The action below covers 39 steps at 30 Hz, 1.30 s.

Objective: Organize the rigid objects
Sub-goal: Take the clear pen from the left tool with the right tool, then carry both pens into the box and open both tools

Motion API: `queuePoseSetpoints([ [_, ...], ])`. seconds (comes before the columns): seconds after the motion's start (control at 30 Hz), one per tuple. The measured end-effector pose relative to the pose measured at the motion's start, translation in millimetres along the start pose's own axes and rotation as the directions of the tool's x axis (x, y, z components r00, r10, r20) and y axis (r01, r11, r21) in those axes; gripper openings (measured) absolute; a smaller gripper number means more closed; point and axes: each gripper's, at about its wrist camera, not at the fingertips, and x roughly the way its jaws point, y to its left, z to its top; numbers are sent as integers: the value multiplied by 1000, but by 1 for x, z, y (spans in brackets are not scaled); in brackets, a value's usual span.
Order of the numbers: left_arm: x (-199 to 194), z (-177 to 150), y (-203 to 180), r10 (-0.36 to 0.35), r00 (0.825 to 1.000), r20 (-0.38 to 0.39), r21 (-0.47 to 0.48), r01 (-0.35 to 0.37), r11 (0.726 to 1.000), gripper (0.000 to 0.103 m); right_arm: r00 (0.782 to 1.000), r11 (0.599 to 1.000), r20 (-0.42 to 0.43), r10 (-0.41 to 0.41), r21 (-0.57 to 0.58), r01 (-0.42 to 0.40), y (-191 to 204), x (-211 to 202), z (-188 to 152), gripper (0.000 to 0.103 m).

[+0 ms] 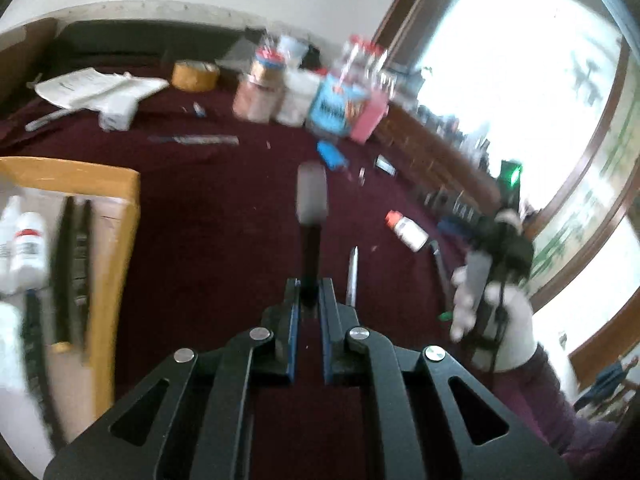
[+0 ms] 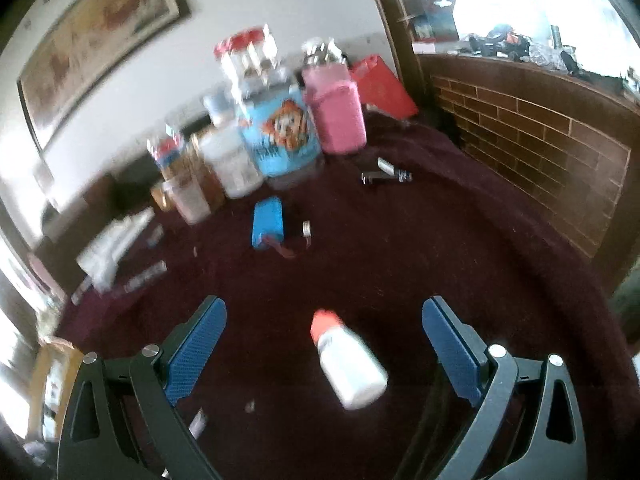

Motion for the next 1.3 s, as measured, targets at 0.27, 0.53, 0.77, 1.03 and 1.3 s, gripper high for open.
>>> queuePoseSetpoints([
  [0.27, -51, -7, 18, -41, 992, 119, -15, 44, 999, 6, 964, 978, -263, 43, -186, -95, 79, -16, -68, 84],
  [0.53, -43, -23, 30, -1, 999, 52, -40, 3, 999, 6, 946, 944, -302, -120, -331, 14, 133, 1, -106, 67],
  [0.77, 14, -30, 13, 105, 991, -86, 63, -100, 993, 35, 950, 934, -291, -116, -357, 5, 150, 3, -109, 26],
  [1.03, 49, -34, -5, 188, 955, -228, 164, -153, 974, 8, 941, 962, -338, -7, -260, -86, 131, -5, -104, 7],
  [1.3, 5, -31, 13, 68, 989, -135, 22, -66, 998, 6, 945, 960, -313, 90, -225, -166, 125, -37, -103, 7],
])
